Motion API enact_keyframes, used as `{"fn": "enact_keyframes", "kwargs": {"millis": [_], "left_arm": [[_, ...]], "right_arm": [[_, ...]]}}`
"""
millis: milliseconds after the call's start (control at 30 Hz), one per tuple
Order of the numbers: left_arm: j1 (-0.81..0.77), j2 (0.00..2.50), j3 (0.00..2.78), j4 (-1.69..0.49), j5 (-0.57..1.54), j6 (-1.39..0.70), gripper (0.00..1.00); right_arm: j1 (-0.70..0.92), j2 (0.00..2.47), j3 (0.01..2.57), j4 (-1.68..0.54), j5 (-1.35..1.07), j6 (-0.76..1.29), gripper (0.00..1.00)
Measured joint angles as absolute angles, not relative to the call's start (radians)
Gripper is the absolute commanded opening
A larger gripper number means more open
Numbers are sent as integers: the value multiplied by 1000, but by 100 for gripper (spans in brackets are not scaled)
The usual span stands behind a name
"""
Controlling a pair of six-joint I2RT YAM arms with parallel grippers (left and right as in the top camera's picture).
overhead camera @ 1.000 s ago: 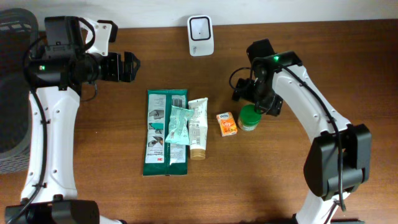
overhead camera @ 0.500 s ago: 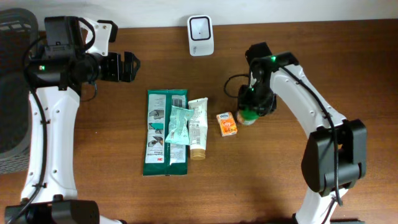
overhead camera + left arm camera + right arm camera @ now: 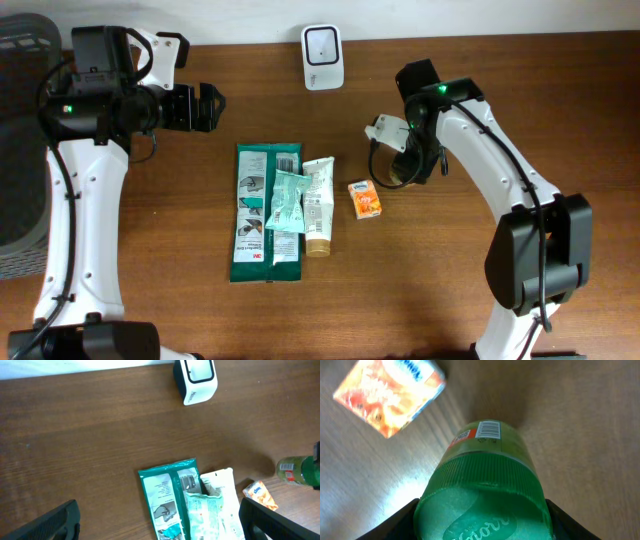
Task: Scan the item barcode
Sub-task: 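Close the right gripper on the green-capped jar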
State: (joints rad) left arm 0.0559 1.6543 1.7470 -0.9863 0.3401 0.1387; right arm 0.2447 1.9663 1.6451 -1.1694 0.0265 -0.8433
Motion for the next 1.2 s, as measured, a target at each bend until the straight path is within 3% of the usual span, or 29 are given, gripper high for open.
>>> {"fn": "enact_keyframes", "kwargs": {"millis": [100,200,267,367,533,600,833,967,1200], "left_arm": [[56,1654,1747,-987,340,139,99],[56,1654,1747,-986,340,139,99],[56,1654,1747,-986,340,139,99],[56,1655,1747,-987,340,139,99],[56,1655,1747,-986,340,139,99],[56,1655,1747,-986,340,139,99],[56,1655,1747,-986,340,139,99],[56,1655,1747,-985,340,139,99],[56,1655,1747,-985,340,139,99]], "right_arm": [[245,1969,1533,-1106,26,-872,65],[244,1965,1506,-1047,26,-879,80],[244,1965,1499,-1048,25,-853,98],[243,1972,1600,-1174,-44,-780,98],[243,1975,1940,-1440,-90,-377,98],[243,1976,1938,-1425,-108,-310,98],[239,1988,1689,-1199,-43,493,99],[219,1989,1638,-1157,-17,585,99],[211,1989,1551,-1094,-80,482,76]]}}
